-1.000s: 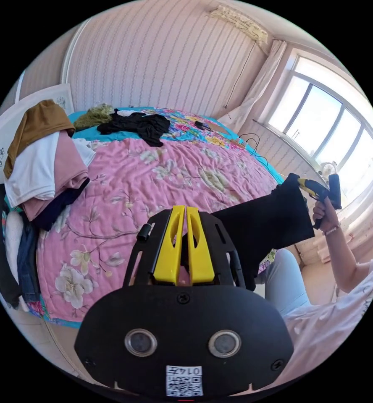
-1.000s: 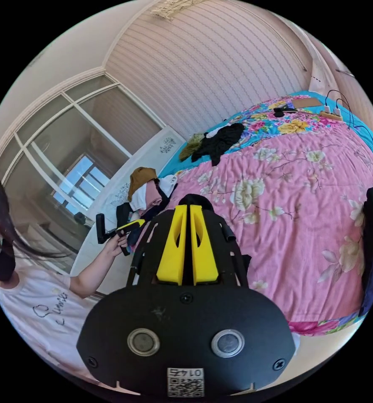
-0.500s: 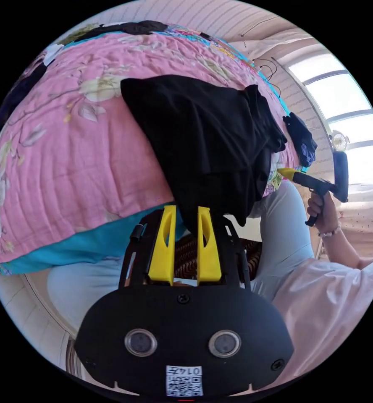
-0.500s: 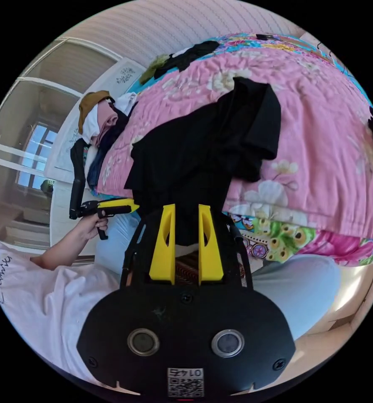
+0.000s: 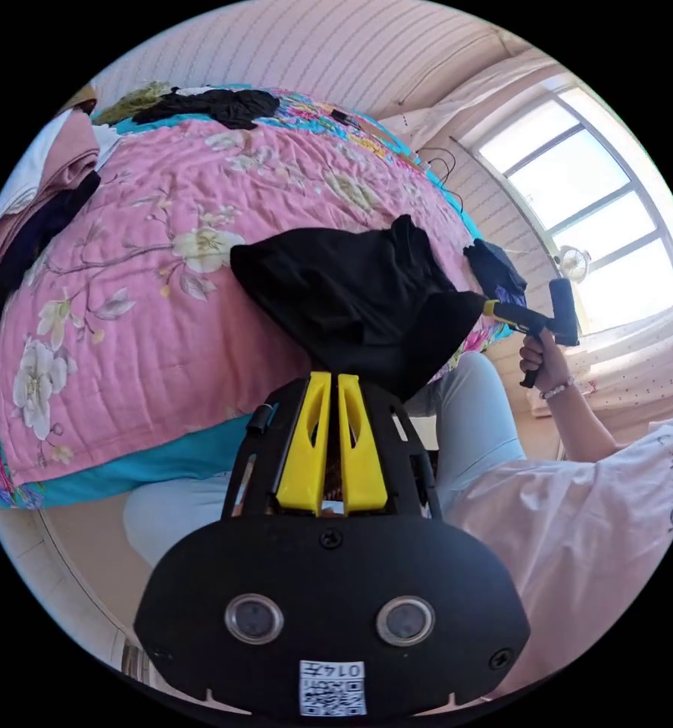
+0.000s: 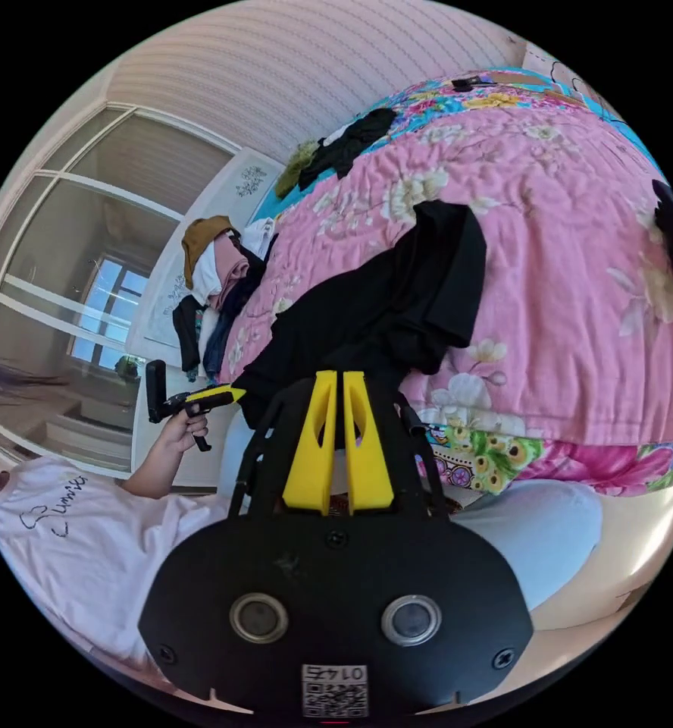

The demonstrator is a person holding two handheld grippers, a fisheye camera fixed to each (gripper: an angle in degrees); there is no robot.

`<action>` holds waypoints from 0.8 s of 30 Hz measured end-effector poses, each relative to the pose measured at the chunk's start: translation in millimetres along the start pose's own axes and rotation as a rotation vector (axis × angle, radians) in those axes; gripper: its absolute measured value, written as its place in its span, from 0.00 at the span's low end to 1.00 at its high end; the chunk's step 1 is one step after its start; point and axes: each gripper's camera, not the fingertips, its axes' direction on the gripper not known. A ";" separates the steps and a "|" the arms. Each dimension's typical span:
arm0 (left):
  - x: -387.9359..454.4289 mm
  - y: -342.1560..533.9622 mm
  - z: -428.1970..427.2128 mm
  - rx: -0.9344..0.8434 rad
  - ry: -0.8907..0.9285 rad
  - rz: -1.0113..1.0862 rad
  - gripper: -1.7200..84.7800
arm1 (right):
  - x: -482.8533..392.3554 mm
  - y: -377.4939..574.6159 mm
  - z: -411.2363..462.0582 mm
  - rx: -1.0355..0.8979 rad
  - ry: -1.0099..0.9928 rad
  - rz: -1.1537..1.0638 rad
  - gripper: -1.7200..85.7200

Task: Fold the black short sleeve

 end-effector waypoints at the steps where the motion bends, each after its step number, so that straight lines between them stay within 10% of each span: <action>1: -8.6 -1.7 -11.9 0.057 0.016 -0.036 0.01 | 6.3 0.5 -14.2 0.045 0.009 0.013 0.03; 12: -43.9 2.6 2.3 0.116 -0.088 -0.202 0.08 | 51.7 15.0 0.6 -0.045 0.043 0.173 0.03; 24: 11.9 20.8 42.5 0.092 -0.320 0.130 0.13 | 49.2 43.1 -10.3 -0.131 0.086 0.157 0.03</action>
